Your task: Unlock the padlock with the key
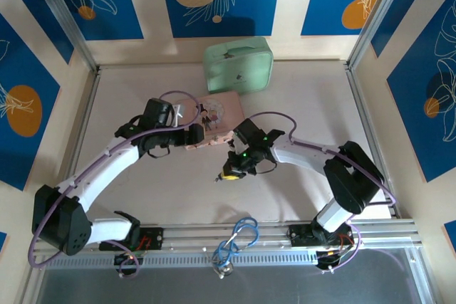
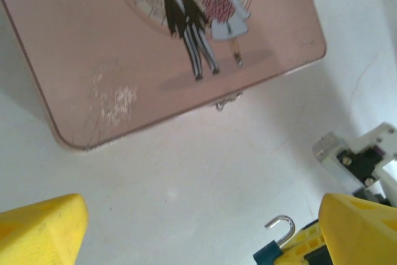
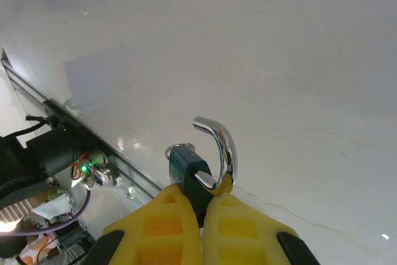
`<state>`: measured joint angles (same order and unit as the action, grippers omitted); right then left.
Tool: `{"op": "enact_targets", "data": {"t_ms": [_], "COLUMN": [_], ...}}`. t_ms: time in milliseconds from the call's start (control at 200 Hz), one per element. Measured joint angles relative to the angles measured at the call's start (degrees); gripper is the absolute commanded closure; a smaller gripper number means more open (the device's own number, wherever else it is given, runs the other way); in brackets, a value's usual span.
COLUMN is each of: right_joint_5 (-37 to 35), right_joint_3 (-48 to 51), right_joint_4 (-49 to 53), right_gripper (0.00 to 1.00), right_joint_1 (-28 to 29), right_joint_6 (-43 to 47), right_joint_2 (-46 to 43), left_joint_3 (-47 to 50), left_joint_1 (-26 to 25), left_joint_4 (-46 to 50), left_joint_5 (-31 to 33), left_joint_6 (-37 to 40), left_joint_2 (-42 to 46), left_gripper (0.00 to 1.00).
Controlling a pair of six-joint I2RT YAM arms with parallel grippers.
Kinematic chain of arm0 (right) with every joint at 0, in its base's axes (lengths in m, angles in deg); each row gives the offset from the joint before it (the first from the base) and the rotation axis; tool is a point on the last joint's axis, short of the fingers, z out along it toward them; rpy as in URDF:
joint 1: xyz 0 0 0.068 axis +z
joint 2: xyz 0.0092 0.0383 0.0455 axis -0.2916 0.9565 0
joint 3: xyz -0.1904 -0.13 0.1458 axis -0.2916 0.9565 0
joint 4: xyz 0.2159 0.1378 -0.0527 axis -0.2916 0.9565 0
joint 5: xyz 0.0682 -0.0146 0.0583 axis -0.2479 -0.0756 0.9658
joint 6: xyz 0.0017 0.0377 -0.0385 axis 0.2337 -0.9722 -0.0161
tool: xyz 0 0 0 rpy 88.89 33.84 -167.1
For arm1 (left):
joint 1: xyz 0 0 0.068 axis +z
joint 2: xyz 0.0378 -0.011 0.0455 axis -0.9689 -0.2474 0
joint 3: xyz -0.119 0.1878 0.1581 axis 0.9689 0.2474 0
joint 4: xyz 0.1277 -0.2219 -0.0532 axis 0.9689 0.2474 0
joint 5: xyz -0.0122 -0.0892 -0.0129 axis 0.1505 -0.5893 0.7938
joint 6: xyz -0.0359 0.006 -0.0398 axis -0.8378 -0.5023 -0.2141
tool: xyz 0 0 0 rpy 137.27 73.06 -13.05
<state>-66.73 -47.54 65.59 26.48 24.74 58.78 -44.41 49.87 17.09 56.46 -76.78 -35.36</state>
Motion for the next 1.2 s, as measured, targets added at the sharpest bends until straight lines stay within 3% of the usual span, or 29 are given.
{"op": "enact_targets", "data": {"t_ms": [385,575,755,820,1201], "right_joint_5": [1.51,0.61,-1.22,-2.86,-18.36], "right_joint_3": [-2.91,-2.8,-1.75,-1.03,-1.88], "right_joint_4": [-0.02,-0.07,-0.39,-0.2,8.87], "right_gripper": [1.0,0.78,0.68,0.62,0.59], "right_joint_1": [0.04,0.04,-0.48,-0.72,-0.28], "right_joint_6": [2.4,2.49,1.53,1.18,0.79], "right_joint_2": [7.61,9.31,9.05,8.37,-7.15], "left_joint_3": [1.05,1.18,1.22,1.22,0.59], "left_joint_1": [-0.11,-0.11,-0.11,-0.11,-0.11], "left_joint_4": [0.59,0.59,0.59,0.59,0.83], "left_joint_5": [0.59,0.59,0.59,0.59,0.59], "left_joint_6": [-0.09,-0.2,-0.2,-0.2,-0.2], "left_joint_2": [0.46,0.46,0.46,0.46,0.46], "left_gripper": [0.08,0.09,0.09,0.09,0.09]}}
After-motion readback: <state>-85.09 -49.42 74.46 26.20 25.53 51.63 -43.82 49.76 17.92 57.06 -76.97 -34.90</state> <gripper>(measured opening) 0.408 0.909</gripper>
